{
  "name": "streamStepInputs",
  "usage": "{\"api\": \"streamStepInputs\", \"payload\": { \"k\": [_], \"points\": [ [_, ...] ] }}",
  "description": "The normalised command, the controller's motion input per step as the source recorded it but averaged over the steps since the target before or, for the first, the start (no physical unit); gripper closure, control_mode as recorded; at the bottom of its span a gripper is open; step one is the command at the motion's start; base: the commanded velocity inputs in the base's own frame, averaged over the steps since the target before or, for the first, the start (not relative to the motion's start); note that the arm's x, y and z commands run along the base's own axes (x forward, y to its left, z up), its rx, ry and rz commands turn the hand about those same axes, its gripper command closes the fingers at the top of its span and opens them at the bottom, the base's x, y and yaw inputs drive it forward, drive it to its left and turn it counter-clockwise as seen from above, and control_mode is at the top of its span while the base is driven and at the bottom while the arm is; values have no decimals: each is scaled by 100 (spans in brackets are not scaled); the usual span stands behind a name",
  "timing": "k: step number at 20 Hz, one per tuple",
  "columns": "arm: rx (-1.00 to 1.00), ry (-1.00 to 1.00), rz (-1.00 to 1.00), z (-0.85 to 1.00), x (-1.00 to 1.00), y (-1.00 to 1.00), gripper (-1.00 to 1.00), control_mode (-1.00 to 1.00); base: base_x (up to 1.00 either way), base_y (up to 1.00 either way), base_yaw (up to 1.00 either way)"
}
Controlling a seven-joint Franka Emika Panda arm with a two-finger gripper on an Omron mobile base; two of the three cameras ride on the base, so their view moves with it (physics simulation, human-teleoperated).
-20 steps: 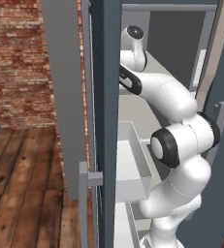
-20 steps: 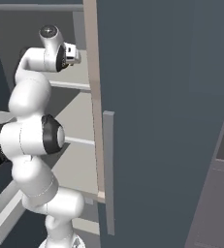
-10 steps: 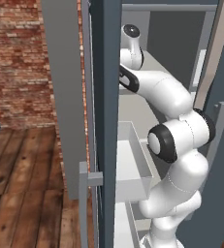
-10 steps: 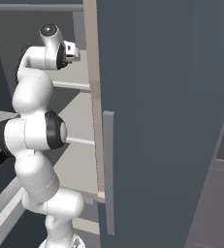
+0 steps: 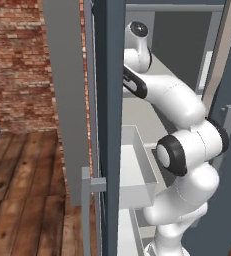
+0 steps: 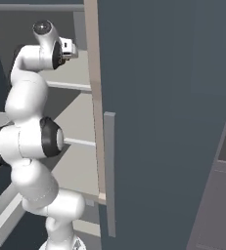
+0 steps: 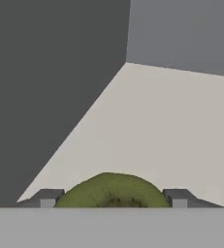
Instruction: Take the mango, orange, and kiwi from the freezer and place them in the bowl on the counter.
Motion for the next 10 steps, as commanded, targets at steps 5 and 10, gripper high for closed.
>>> {"api": "streamStepInputs", "payload": {
  "k": [5, 10],
  "points": [
    [0, -46, 0, 48, -100, -1, 100, -100, 0, 0, 0],
    [0, -45, -3, 53, -100, -15, 100, -100, 0, 0, 0]
  ]
}}
